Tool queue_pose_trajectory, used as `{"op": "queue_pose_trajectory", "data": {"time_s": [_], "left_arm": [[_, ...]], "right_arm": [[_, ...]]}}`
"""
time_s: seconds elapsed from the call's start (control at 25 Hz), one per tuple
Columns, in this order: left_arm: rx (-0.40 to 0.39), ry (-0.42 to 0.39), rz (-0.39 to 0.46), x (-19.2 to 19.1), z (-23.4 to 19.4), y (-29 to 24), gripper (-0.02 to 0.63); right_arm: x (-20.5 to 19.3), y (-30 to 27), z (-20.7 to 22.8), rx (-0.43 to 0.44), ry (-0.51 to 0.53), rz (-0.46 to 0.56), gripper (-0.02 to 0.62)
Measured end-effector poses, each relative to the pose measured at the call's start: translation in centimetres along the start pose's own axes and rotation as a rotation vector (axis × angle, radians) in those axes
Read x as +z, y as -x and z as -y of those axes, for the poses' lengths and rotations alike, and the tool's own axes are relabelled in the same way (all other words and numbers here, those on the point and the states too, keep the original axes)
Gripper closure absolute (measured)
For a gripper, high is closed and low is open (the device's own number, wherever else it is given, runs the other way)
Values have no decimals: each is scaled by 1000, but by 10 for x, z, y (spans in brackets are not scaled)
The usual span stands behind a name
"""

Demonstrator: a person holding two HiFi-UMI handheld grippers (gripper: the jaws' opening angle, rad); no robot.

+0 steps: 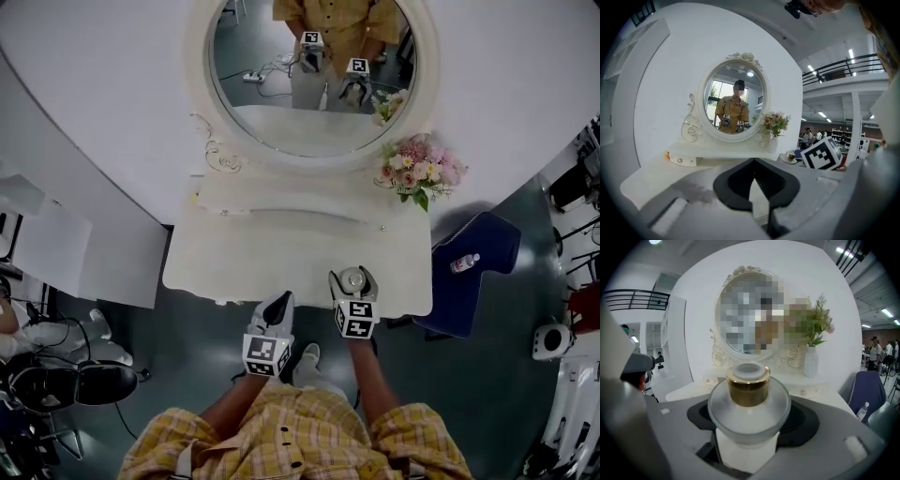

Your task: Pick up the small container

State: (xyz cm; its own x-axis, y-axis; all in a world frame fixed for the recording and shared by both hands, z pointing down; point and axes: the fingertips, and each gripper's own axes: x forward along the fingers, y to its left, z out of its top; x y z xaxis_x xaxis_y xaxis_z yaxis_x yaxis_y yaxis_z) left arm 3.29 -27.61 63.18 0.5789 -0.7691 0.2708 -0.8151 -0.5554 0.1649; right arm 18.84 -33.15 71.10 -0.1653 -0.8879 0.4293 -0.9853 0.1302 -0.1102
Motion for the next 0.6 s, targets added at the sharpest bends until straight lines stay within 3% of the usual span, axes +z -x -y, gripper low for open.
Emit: {"op": "queue_pose_trajectory", "data": {"time_s": [0.6], "left_arm": [[-38,-27,70,37,3,22,606]], "right_arm": [[57,63,-46,31,-3,99,255]]}}
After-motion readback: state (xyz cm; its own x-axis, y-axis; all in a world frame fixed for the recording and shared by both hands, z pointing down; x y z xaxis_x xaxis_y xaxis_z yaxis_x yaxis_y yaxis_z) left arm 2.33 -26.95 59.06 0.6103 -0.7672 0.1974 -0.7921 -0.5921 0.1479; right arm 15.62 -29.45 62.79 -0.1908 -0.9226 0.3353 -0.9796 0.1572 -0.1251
